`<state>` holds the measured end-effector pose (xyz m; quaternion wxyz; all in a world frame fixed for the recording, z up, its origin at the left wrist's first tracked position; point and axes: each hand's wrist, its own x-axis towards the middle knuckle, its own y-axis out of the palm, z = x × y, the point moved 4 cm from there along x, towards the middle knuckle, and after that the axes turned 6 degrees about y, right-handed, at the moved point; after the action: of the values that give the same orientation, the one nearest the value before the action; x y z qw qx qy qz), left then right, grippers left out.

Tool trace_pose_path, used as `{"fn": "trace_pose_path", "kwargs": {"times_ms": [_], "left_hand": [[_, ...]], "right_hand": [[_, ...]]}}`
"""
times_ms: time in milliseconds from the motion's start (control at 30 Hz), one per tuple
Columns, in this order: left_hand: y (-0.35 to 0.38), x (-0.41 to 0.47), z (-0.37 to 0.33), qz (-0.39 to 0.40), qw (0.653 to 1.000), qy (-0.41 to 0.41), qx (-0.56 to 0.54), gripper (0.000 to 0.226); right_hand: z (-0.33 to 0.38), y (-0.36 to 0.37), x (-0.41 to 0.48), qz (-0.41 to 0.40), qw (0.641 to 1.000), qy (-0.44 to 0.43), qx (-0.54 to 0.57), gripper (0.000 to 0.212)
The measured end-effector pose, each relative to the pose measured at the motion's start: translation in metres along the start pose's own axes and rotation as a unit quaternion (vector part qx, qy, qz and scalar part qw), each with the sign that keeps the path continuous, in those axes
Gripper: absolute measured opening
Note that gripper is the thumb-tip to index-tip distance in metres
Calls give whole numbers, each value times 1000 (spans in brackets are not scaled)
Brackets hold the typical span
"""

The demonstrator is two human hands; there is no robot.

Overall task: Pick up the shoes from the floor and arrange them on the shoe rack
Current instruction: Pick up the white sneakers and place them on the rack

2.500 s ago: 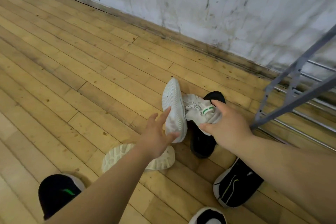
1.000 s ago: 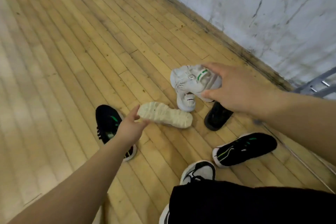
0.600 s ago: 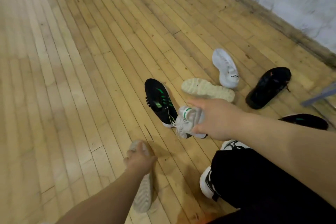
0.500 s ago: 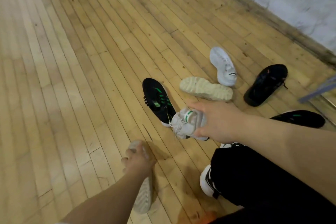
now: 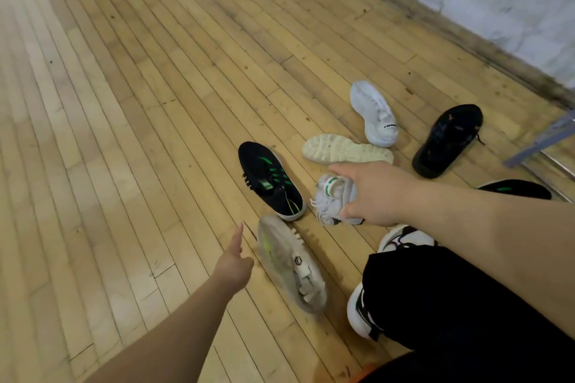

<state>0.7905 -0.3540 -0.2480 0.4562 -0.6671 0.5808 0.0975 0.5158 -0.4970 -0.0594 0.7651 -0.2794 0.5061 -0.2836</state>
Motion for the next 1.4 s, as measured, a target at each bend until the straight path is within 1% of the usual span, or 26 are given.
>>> {"fn": "trace_pose_path", "kwargs": {"times_ms": [133,267,367,433,500,567,667,733,767,833,867,933,1000,1067,1100,1167,1200,1233,1300,1333,1400], "left_hand": [[3,-7,-17,-16,998,39,35,81],[14,-17,-59,7,997,72,27,73],[27,-29,-111,40,993,109,-21,73],[40,-41,-155,68,986,134,-75,78],[58,-60,-207,104,973,150,-143,76],[78,-86,-265,151,949,165,-224,68],[110,-133,-351,211,908,198,-301,72],[135,-172,-398,264,885,216,-317,79],[149,-194,-419,295,873,224,-317,78],[181,-238,-456,348,849,257,-303,68],[198,-260,-471,365,840,273,-292,68],[232,-308,-491,394,829,297,-263,89],[266,-361,-500,406,822,334,-218,95],[304,-415,-502,414,814,362,-187,97],[323,-445,-502,415,807,383,-170,102],[368,-501,-500,418,786,440,-117,121],[391,-530,-496,422,772,467,-93,125],[413,-559,-488,432,755,489,-69,123],[447,-615,-465,447,722,528,-13,109],[463,-639,-452,448,705,549,14,101],[499,-672,-418,458,679,569,80,93]], "right_hand": [[-2,-3,-1,2,1000,8,3,89],[-4,-11,-8,-5,1000,12,15,90],[-7,-32,-24,-6,999,17,32,89],[-12,-61,-43,-17,999,15,33,84],[-27,-98,-70,-68,994,29,81,84],[-53,-133,-107,-144,978,50,142,86],[-104,-167,-183,-224,954,72,188,83],[-139,-177,-246,-287,922,89,243,80],[-156,-177,-278,-318,905,96,264,80],[-187,-170,-342,-378,869,105,301,79],[-201,-163,-373,-407,849,114,317,80],[-228,-143,-431,-450,812,138,345,83],[-252,-117,-482,-477,779,160,374,86],[-273,-85,-532,-499,747,186,398,85],[-283,-66,-556,-516,724,199,413,85],[-301,-22,-603,-559,657,223,454,86],[-308,1,-625,-579,621,238,471,88],[-316,26,-647,-598,587,255,482,90],[-324,75,-683,-628,530,293,489,92],[-325,100,-698,-637,507,312,490,92],[-328,153,-718,-647,469,348,491,90]]}}
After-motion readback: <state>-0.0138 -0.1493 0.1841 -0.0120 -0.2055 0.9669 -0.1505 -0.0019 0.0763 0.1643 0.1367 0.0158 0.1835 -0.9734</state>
